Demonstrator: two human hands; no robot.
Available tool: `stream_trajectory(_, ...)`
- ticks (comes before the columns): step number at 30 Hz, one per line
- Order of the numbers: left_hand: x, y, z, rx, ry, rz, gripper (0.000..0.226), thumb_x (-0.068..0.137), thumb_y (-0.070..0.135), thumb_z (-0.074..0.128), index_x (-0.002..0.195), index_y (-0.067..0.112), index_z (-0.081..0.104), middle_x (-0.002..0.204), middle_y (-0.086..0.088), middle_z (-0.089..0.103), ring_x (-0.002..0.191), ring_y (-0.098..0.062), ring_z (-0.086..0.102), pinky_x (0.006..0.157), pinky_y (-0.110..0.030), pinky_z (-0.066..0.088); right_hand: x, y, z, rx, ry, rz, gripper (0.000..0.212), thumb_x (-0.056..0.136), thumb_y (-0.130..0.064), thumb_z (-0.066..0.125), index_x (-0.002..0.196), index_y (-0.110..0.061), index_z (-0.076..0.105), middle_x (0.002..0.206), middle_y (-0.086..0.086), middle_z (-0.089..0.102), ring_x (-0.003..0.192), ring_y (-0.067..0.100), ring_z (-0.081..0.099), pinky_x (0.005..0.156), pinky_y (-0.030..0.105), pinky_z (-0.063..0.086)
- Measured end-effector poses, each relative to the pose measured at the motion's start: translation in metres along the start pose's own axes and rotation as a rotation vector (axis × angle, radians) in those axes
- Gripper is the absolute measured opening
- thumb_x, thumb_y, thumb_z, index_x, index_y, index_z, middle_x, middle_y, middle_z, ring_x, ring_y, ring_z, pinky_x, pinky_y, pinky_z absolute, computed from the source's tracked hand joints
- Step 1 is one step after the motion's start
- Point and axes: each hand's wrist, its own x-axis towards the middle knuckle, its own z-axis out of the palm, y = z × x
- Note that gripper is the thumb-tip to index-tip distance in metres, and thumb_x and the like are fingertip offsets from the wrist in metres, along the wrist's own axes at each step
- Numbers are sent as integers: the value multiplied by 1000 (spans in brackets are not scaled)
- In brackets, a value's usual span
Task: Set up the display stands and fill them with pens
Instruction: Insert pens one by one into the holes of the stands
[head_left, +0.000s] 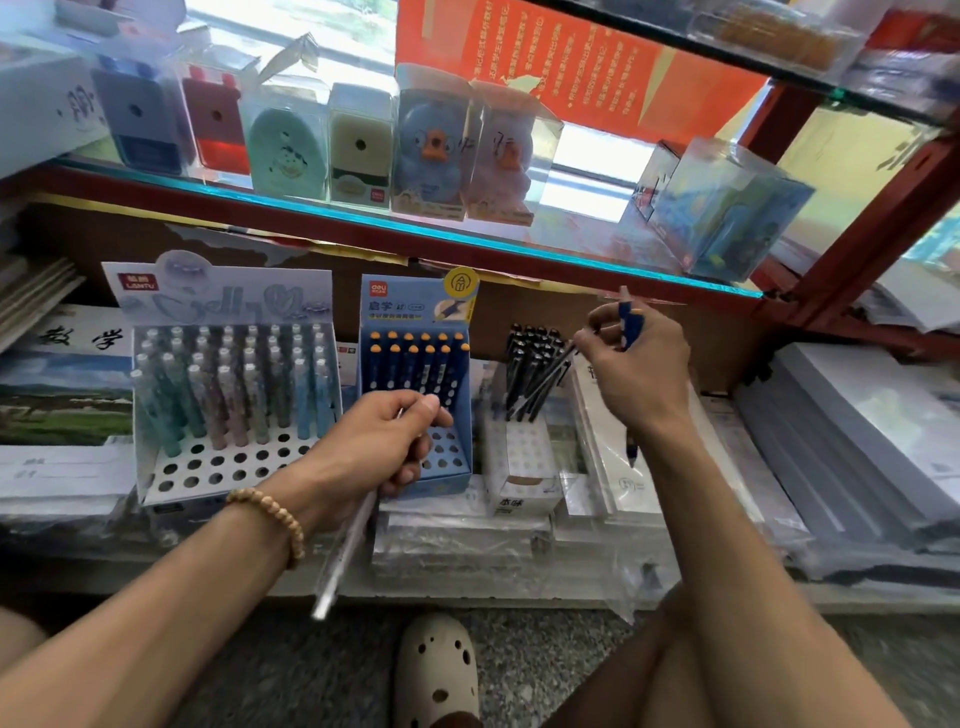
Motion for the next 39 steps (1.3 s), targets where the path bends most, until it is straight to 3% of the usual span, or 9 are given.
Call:
stream_trajectory(6, 3, -1, 2, -130, 25, -32, 28, 105, 29, 42, 103, 7, 60, 61, 2, 46, 43, -7, 40, 36, -17, 31, -6, 10, 26, -112, -73, -21, 9, 89, -18, 73, 97, -16, 69, 81, -8, 61, 70, 0, 54, 63, 8, 37)
stream_trajectory(11, 3, 0, -2, -157, 77, -24, 28, 105, 29, 42, 104, 8, 60, 64, 0, 49, 46, -9, 46, 39, -19, 39, -1, 8, 24, -179, -118, -38, 15, 88, -19, 74, 103, -15, 72, 88, -6, 64, 81, 9, 60, 77, 22, 46)
stream_trajectory(16, 4, 1, -2, -170, 111, 9, 29, 105, 28, 40, 105, 5, 58, 67, -7, 51, 49, -17, 60, 44, -23, 51, -2, 5, 19, -238, -140, -56, 17, 89, -17, 73, 105, -11, 73, 89, -6, 63, 83, 10, 60, 72, 14, 40)
stream_trajectory(19, 2, 3, 1, -197, 130, 13, 27, 105, 26, 40, 102, 6, 57, 59, -8, 53, 51, -22, 67, 44, -22, 53, -3, 4, 14, -239, -153, -52, 18, 89, -16, 73, 106, -10, 74, 90, -5, 64, 83, 10, 61, 76, 19, 42)
stream_trajectory(25, 3, -2, -1, 65, 291, 122, 28, 104, 35, 40, 101, 13, 57, 50, -2, 59, 46, -15, 62, 51, -25, 44, -7, 5, 24, -286, -214, -36, 15, 89, -18, 74, 103, -15, 74, 92, -1, 69, 84, 15, 65, 80, 30, 54)
stream_trajectory(28, 3, -1, -2, 51, 360, 170, 27, 103, 35, 43, 99, 13, 58, 52, 0, 57, 44, -12, 54, 54, -28, 47, -12, 10, 37, -292, -253, -3, 15, 89, -18, 72, 104, -16, 74, 93, 1, 68, 88, 18, 64, 82, 32, 53)
stream_trajectory(34, -4, 2, -5, -10, 250, 203, 26, 88, 35, 67, 92, 10, 64, 52, 4, 52, 44, -7, 47, 48, -21, 44, -15, 19, 43, -317, -205, -5, 12, 89, -20, 69, 100, -14, 72, 91, 3, 68, 84, 18, 61, 73, 27, 46)
stream_trajectory(37, -9, 6, -5, 71, 175, 241, 22, 84, 28, 72, 83, 7, 66, 57, 2, 53, 45, -4, 48, 46, -16, 42, -18, 9, 40, -392, -63, -130, 19, 93, -29, 64, 83, -13, 69, 73, -2, 59, 70, 18, 57, 63, 27, 36)
stream_trajectory(39, -9, 10, -5, 142, 136, 272, 21, 84, 27, 74, 80, 7, 68, 54, 5, 53, 45, -2, 47, 45, -15, 40, -23, -6, 39, -248, -98, -165, 33, 94, -33, 63, 68, -13, 64, 60, -2, 55, 57, 10, 51, 57, 28, 33)
